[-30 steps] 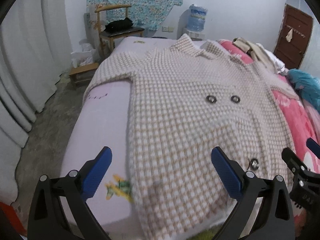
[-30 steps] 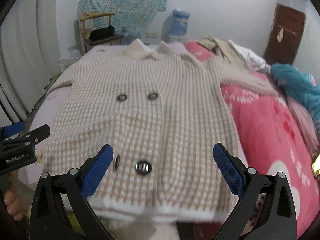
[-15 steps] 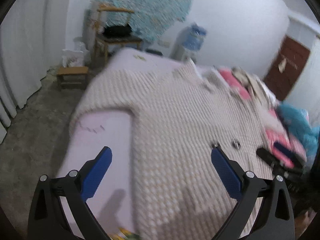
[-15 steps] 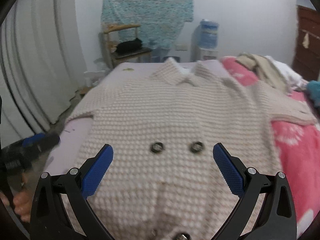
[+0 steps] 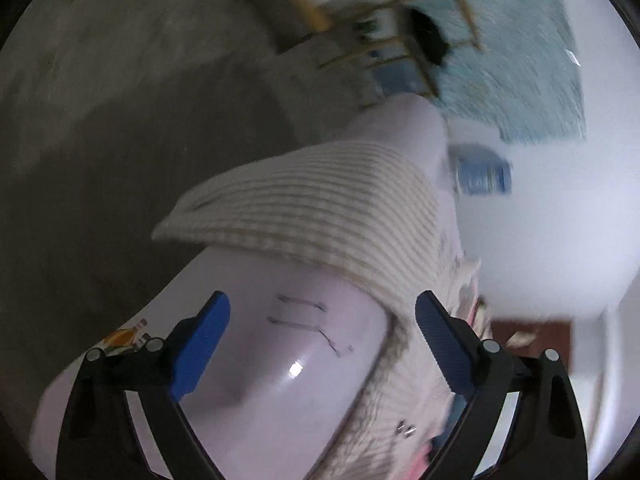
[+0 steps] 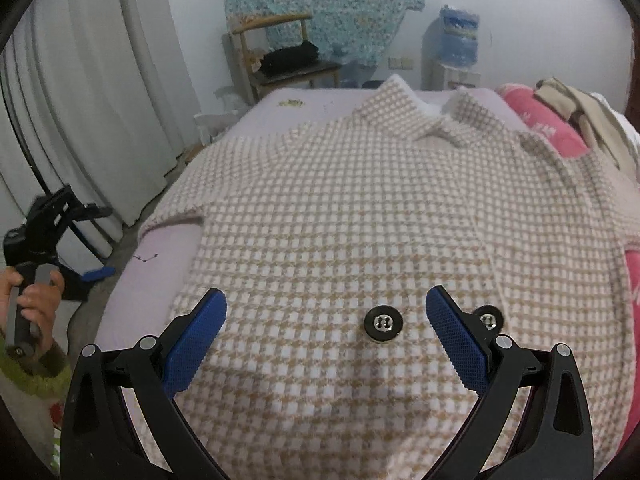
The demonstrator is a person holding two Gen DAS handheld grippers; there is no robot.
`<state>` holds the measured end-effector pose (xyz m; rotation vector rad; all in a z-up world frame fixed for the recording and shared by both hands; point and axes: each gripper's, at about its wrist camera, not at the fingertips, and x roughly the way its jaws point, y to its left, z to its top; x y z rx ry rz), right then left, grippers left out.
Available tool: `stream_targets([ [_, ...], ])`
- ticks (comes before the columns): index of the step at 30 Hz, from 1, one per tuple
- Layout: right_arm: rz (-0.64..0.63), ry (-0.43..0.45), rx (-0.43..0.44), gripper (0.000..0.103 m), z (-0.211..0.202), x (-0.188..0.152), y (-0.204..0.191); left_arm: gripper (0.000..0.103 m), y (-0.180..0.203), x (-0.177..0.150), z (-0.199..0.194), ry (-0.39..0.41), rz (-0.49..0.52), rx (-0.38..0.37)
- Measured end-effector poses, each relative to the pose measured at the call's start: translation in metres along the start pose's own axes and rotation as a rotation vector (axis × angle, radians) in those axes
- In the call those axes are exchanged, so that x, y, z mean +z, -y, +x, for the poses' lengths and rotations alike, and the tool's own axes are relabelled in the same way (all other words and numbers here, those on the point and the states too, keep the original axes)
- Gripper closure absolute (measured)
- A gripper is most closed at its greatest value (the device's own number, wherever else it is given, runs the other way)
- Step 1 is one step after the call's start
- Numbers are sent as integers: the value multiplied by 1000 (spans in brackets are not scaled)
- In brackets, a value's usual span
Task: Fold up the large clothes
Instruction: 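Reach the left gripper to the coat sleeve cuff and grasp it, then lift the sleeve with the left gripper and fold it across the coat front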
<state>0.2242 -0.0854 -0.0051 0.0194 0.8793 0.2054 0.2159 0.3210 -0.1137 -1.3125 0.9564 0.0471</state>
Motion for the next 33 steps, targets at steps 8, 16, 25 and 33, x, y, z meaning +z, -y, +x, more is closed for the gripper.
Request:
stream_targets([
  [8, -24, -47, -36, 7, 20, 2, -11, 8, -61, 31, 55, -182, -291, -120],
  [16, -55, -75, -79, 7, 30, 4, -24, 7, -108, 59, 116, -289, -553, -308],
  [25, -66, -91, -121, 7, 38, 7, -27, 25, -110, 89, 115, -195, -557, -282],
  [33, -55, -78, -151, 7, 34, 8, -19, 84, -80, 105, 70, 59, -306, -57],
])
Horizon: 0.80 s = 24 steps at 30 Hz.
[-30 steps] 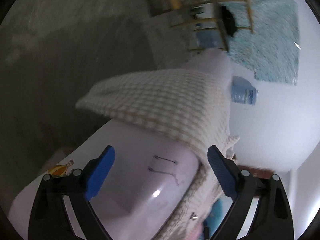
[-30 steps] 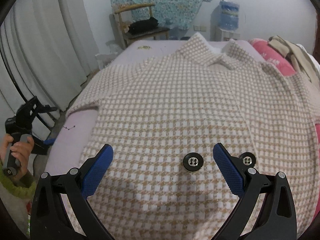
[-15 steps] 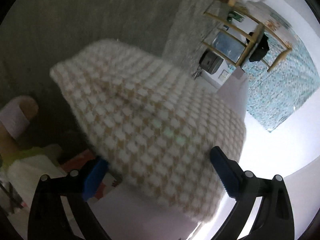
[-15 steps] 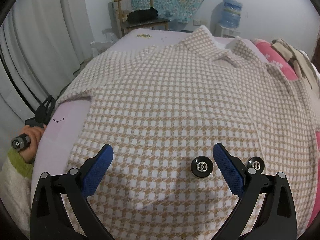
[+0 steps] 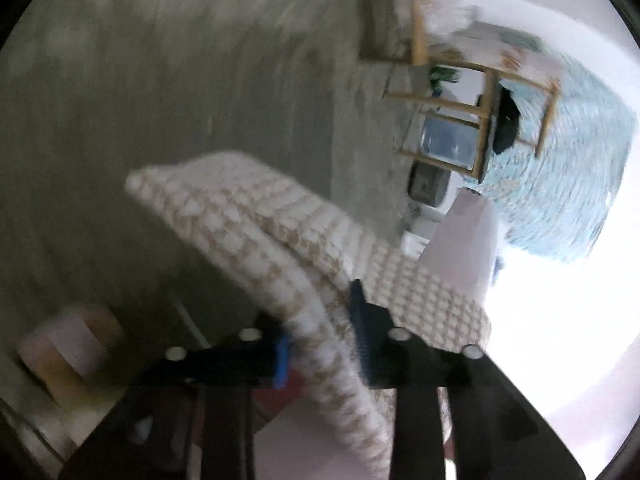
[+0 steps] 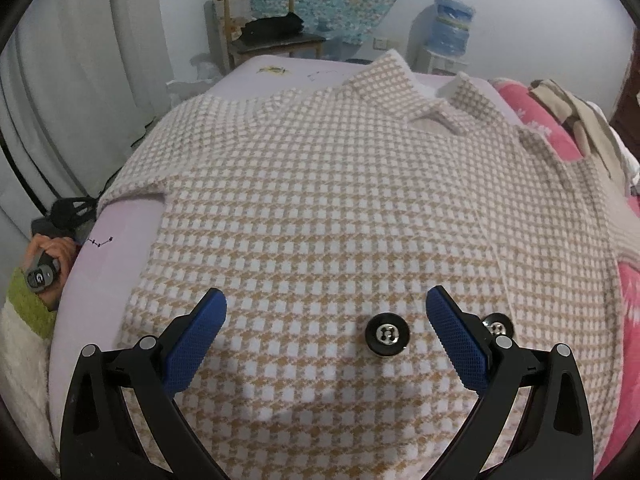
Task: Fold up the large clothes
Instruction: 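Lift the sleeve with the left gripper and fold it across the coat front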
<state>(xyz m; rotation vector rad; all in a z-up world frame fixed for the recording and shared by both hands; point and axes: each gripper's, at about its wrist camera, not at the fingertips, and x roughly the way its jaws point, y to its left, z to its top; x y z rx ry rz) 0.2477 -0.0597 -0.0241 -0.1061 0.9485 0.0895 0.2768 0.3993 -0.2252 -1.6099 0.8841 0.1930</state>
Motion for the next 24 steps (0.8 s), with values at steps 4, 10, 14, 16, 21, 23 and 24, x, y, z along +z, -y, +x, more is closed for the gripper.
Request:
stream_targets([
  [4, 0, 28, -9, 7, -11, -2, 4, 91, 59, -20, -46, 217, 303, 142],
  [10, 14, 77, -29, 7, -29, -8, 15, 93, 178, -128, -110, 509, 868, 207],
  [14, 60, 88, -34, 7, -38, -14, 31, 94, 238, -230, -115, 455, 1207, 100],
  [16, 78, 102, -39, 7, -46, -17, 38, 94, 254, -274, -104, 397, 1333, 64],
  [21, 142, 135, -50, 7, -62, -30, 63, 92, 247, -351, -50, 157, 1464, 72],
  [23, 167, 136, -49, 7, -64, -35, 74, 88, 228, -371, -13, 51, 1479, 131],
  [24, 176, 133, -49, 7, -64, -37, 78, 84, 221, -377, 3, 3, 1482, 149],
])
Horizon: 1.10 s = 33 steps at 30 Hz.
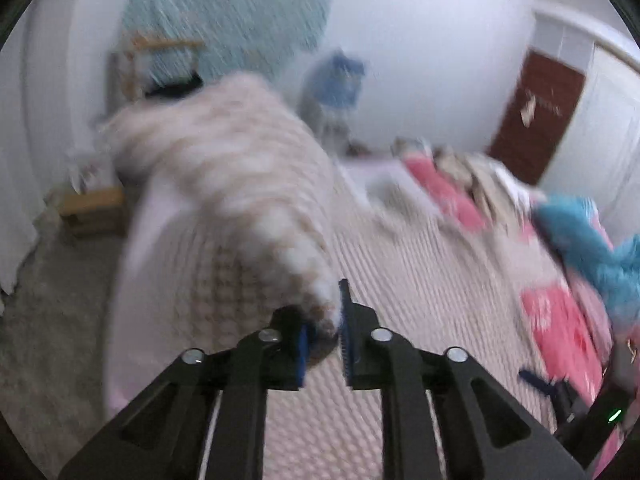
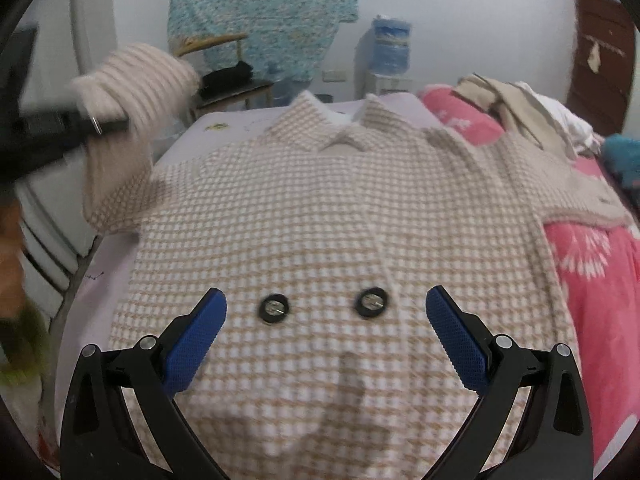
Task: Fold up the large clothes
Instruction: 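Lift the sleeve with the left gripper and fold it across the coat front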
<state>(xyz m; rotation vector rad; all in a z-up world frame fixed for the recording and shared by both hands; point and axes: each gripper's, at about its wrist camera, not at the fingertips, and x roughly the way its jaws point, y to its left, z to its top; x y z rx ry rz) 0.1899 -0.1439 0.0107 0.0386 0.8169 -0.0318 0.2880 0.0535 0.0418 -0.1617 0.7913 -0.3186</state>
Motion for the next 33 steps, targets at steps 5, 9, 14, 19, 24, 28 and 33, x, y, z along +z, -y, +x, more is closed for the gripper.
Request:
stream_targets([
  [5, 41, -45, 4, 7, 5, -12, 27, 33, 13, -51, 38, -111, 40, 30],
  [9, 57, -82, 14, 7, 12, -20, 37, 17, 22, -65, 32, -108, 60, 26],
  [14, 68, -118, 23, 7, 22, -25, 42, 6, 23, -81, 29, -145, 49, 43],
  [19, 63, -159, 6, 7, 33, -31, 47, 6, 20, -105, 44, -224, 41, 102],
  [24, 58, -185, -1, 7, 42, -36, 49, 6, 17, -117, 50, -240, 58, 131],
  [28, 63, -191, -1, 7, 46, -37, 51, 6, 18, -118, 51, -241, 80, 141],
  [33, 66, -210, 0, 7, 53, -40, 51, 5, 24, -122, 53, -220, 120, 163],
])
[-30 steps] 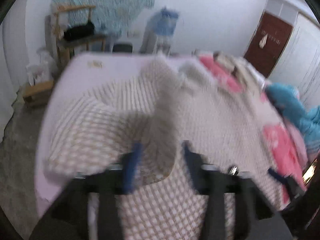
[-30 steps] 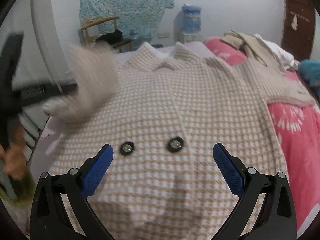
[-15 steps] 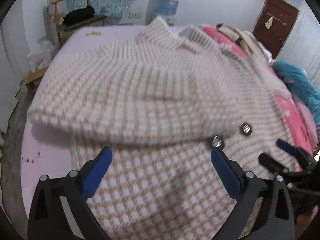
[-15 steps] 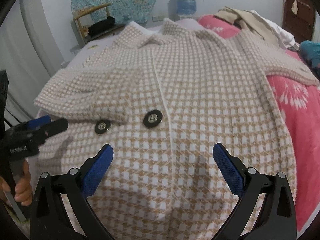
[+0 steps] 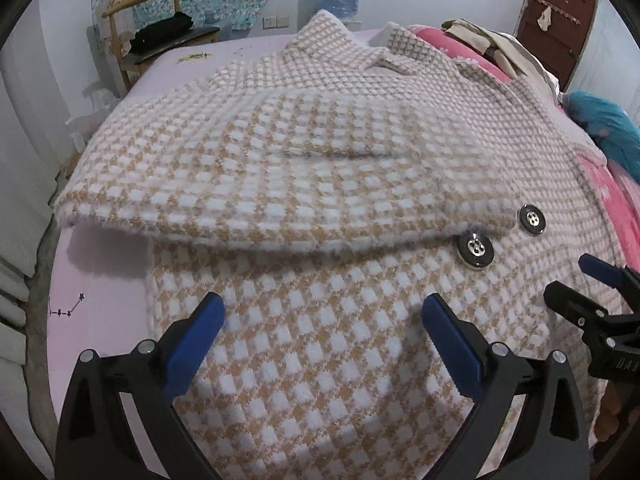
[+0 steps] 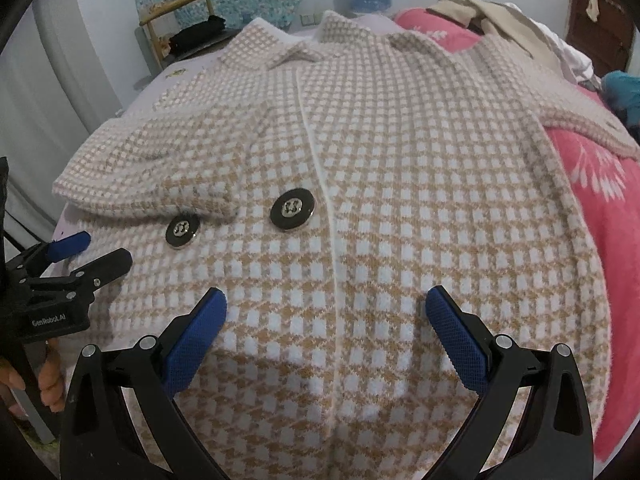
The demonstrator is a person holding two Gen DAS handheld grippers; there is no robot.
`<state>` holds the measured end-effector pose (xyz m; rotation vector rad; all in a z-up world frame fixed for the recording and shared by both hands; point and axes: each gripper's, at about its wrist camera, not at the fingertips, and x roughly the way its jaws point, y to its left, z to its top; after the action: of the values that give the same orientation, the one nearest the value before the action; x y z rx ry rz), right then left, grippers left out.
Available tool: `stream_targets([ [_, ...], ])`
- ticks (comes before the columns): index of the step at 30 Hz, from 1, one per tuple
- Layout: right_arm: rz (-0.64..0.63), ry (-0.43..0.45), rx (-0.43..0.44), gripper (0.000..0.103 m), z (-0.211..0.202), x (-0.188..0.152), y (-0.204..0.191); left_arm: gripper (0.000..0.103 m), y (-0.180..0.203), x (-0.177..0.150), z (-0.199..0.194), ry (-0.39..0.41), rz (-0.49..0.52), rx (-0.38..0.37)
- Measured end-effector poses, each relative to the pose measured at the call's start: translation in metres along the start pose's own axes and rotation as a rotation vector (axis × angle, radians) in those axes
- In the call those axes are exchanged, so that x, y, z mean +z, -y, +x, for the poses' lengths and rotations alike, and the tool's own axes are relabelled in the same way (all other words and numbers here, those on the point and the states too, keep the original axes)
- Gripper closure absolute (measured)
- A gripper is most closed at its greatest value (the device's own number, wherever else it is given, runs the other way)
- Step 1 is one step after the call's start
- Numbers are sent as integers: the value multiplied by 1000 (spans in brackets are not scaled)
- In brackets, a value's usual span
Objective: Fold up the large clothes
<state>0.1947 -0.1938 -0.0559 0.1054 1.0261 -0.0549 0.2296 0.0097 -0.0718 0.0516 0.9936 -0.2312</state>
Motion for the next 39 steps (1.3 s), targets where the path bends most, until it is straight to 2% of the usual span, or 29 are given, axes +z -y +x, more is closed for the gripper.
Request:
stream_targets([
  [6, 11, -12, 4, 7, 6, -1, 2, 5, -3, -3, 0, 24, -1, -19],
  [12, 14, -12, 9, 7, 7, -2, 6, 5, 4, -2, 3, -20, 44, 11],
  [14, 18, -6, 19, 7, 7, -2, 9, 5, 2, -1, 4, -25, 30, 9],
  [20, 13, 17, 85, 7, 0, -10, 23, 5, -11, 2, 1, -1, -42, -69],
  [27, 39, -34, 126, 7, -10, 2, 46, 5, -27, 2, -6, 21, -109, -177],
  [30, 42, 22, 184, 7, -35, 15, 54, 5, -33, 2, -15, 56, -126, -170],
  [33, 35, 59, 305, 7, -53, 36, 59, 5, -42, 4, -25, 111, -123, -135],
  [36, 53, 15, 411, 7, -45, 56, 62, 5, -52, 8, -30, 140, -131, -91],
  [39, 66, -35, 473, 12, -29, 68, 50, 5, -60, 12, -22, 123, -134, -18],
])
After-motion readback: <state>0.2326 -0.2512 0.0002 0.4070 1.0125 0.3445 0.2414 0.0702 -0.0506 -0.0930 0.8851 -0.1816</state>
